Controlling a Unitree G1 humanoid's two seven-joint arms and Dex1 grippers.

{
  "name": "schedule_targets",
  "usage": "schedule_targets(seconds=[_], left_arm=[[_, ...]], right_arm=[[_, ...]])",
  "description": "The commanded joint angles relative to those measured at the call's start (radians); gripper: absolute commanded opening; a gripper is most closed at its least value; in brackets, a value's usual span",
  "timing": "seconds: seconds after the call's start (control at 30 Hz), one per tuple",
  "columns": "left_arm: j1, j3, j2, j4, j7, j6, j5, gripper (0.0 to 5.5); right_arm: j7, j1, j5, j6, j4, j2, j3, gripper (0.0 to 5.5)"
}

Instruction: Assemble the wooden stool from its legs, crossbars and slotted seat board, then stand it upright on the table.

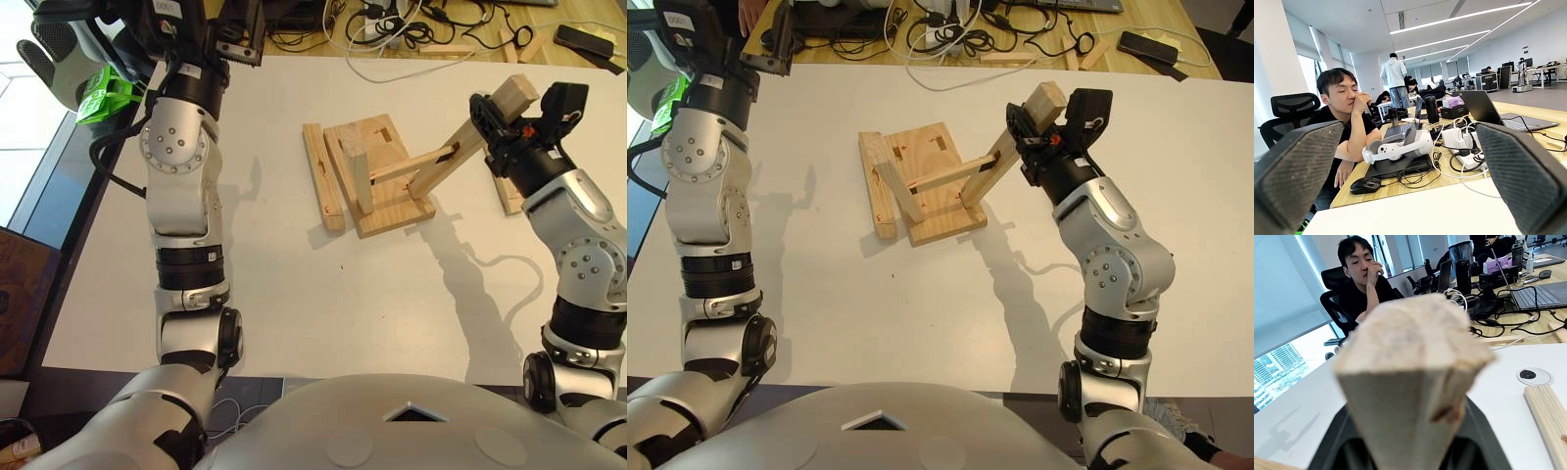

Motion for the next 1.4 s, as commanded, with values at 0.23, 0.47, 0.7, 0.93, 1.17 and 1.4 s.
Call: schedule_targets(seconds=[0.23,0.47,0.7,0.93,1.17,1.4], left_arm=[[-0.019,-0.006,-0.001,-0.003,0.002,0.013,0.009,4.94],[-0.021,-0.006,-0.002,0.003,0.003,0.009,0.009,4.94],[-0.023,-0.005,-0.005,0.004,0.005,0.007,0.011,4.94],[-0.015,-0.01,-0.012,0.009,0.005,-0.001,0.013,4.94],[-0.013,-0.01,-0.009,0.007,0.002,-0.007,0.015,4.94],[-0.015,-0.007,-0.01,-0.002,0.012,-0.007,0.015,4.94]], right_arm=[[0.011,-0.019,-0.09,0.178,0.069,-0.068,0.142,1.01],[0.033,-0.045,-0.161,0.18,0.104,-0.129,0.182,1.79],[0.05,-0.078,-0.22,0.181,0.09,-0.107,0.207,3.02],[0.058,-0.192,-0.341,-0.251,0.011,-0.029,0.102,3.13],[0.165,-0.408,-0.426,-0.281,0.004,-0.083,0.185,2.73],[0.174,-0.137,-0.149,0.417,-0.009,-0.007,0.22,1.55]])
